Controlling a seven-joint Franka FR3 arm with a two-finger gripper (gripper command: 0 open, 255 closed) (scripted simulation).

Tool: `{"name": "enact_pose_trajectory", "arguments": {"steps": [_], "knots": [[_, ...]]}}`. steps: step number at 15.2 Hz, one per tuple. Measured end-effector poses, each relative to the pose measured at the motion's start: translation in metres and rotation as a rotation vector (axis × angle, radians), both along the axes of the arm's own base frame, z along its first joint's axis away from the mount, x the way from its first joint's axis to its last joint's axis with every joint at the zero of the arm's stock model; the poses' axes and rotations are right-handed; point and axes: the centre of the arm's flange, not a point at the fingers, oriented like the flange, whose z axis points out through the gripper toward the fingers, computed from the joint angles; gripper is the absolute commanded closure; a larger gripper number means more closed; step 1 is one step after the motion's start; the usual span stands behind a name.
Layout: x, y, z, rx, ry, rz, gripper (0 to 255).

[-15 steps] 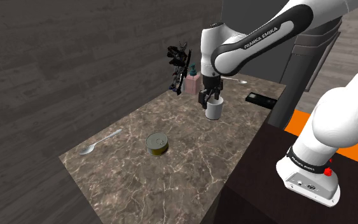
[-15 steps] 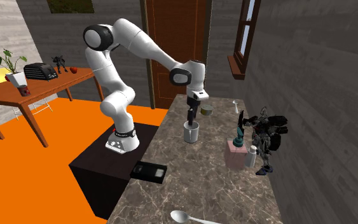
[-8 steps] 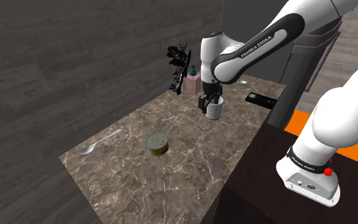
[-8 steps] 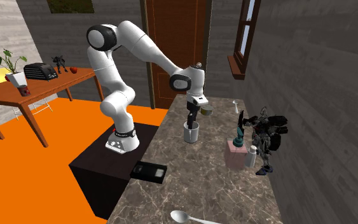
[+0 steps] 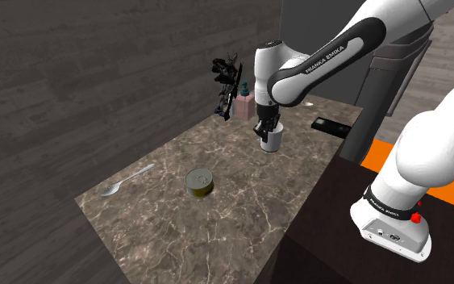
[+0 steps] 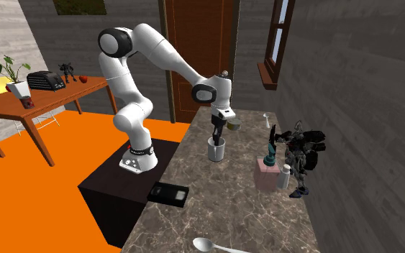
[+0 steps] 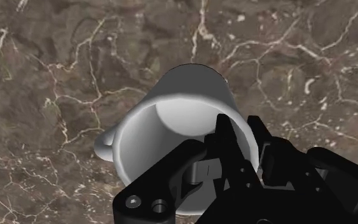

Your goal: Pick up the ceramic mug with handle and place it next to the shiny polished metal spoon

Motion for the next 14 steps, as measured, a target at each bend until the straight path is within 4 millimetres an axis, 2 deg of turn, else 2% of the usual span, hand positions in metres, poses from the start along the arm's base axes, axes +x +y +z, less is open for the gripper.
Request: {"name": "enact_pose_trajectory", "arguments": {"steps": [7,14], "knots": [[0.000,0.000,0.000,0.000,0.000,0.000,255],[0.000,-0.001,0.031,0.000,0.000,0.000,255]]}}
